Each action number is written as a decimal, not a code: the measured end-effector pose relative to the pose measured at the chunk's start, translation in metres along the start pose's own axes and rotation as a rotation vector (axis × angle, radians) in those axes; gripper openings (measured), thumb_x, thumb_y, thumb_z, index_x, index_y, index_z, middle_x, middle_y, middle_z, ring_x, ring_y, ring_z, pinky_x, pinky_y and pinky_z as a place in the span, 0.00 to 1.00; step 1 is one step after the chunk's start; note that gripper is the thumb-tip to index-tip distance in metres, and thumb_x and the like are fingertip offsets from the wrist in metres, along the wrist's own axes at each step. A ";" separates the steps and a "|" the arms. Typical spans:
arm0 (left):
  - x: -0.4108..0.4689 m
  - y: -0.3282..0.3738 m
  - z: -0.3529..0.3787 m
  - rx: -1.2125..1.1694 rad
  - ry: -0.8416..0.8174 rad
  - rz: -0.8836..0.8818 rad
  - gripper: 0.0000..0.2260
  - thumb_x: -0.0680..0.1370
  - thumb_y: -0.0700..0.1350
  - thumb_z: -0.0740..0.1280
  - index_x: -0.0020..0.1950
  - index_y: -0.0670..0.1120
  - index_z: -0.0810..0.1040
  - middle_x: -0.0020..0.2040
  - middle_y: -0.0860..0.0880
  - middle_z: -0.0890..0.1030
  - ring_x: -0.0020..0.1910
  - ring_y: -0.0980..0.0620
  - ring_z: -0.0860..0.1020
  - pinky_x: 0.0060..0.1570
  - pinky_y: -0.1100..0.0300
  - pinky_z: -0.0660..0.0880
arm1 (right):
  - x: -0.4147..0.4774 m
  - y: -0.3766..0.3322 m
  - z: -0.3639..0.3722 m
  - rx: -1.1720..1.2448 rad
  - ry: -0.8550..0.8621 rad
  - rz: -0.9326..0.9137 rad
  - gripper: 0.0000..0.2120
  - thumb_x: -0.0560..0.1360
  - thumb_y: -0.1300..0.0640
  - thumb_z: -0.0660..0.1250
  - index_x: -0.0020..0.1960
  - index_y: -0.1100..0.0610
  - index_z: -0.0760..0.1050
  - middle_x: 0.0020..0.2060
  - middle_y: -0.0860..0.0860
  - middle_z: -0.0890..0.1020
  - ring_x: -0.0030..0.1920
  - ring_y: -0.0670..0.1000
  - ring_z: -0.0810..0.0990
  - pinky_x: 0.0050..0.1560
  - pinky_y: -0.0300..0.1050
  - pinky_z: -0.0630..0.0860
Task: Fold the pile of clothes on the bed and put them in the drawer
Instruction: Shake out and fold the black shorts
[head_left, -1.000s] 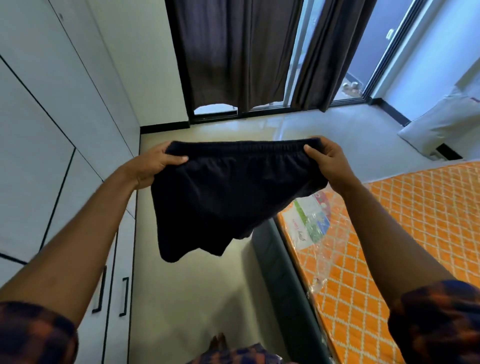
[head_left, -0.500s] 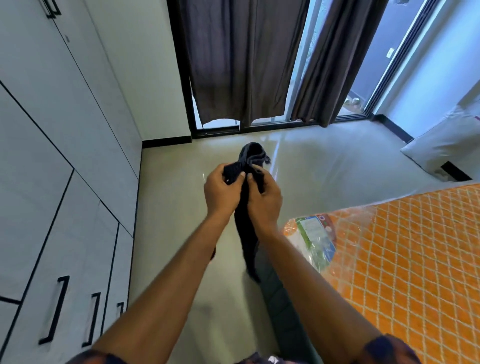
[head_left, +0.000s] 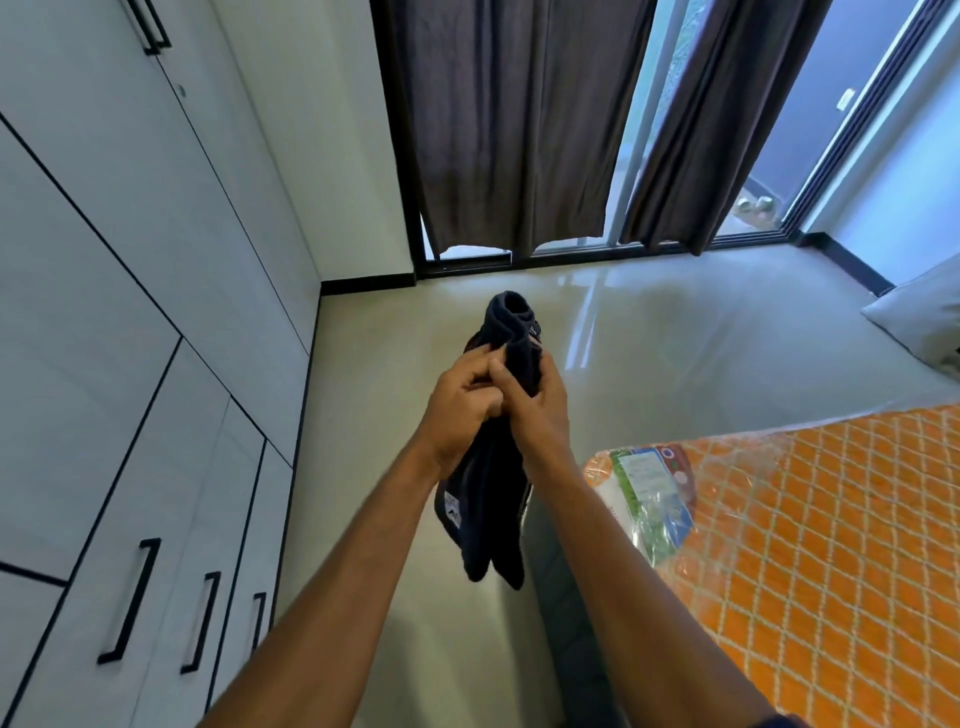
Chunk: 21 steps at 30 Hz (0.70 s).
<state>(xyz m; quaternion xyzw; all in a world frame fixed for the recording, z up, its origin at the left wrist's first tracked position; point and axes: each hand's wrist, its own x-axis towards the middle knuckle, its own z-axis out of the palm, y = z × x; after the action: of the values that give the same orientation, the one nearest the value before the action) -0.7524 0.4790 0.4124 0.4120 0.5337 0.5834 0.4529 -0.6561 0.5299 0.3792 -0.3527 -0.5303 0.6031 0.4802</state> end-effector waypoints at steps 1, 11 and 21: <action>-0.001 0.002 -0.003 -0.005 0.020 -0.019 0.26 0.73 0.30 0.60 0.69 0.43 0.77 0.64 0.44 0.79 0.59 0.47 0.81 0.58 0.53 0.79 | 0.004 -0.001 -0.006 -0.056 0.028 -0.010 0.12 0.80 0.55 0.69 0.63 0.55 0.77 0.52 0.54 0.84 0.54 0.54 0.84 0.57 0.56 0.81; 0.000 -0.010 -0.061 0.095 -0.130 -0.193 0.41 0.63 0.52 0.80 0.74 0.57 0.69 0.65 0.48 0.80 0.65 0.49 0.78 0.65 0.50 0.74 | 0.020 -0.040 -0.070 0.376 -0.472 0.287 0.17 0.71 0.66 0.68 0.60 0.65 0.78 0.51 0.62 0.83 0.50 0.61 0.83 0.56 0.54 0.82; 0.001 -0.010 -0.034 0.051 -0.278 -0.202 0.25 0.67 0.35 0.75 0.64 0.43 0.79 0.60 0.43 0.83 0.59 0.46 0.82 0.60 0.53 0.78 | 0.001 -0.061 -0.112 0.173 -0.448 0.258 0.21 0.63 0.70 0.69 0.55 0.60 0.79 0.48 0.57 0.82 0.49 0.56 0.82 0.53 0.48 0.82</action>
<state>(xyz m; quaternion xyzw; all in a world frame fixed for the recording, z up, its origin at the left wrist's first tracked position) -0.7848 0.4712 0.3995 0.4446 0.5192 0.4584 0.5680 -0.5390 0.5632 0.4173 -0.2329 -0.5203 0.7655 0.2985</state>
